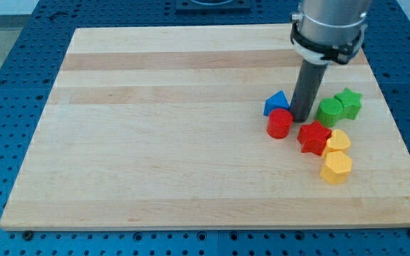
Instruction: Slide the green star closer to the yellow heart
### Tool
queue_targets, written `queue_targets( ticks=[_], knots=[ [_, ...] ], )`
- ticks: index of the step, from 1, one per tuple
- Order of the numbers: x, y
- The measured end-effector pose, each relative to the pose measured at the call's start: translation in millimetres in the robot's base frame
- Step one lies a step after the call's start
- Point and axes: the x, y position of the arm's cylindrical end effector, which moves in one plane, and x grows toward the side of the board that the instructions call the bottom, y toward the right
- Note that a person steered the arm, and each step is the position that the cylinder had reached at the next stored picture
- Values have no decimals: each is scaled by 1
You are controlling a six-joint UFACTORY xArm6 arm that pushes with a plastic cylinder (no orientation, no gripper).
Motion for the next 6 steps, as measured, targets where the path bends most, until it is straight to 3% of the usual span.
queue_targets(
  ticks=[1, 3, 5, 6],
  knots=[
    [-39, 1],
    [-27, 120],
    [-23, 126],
    [-2, 110]
  ],
)
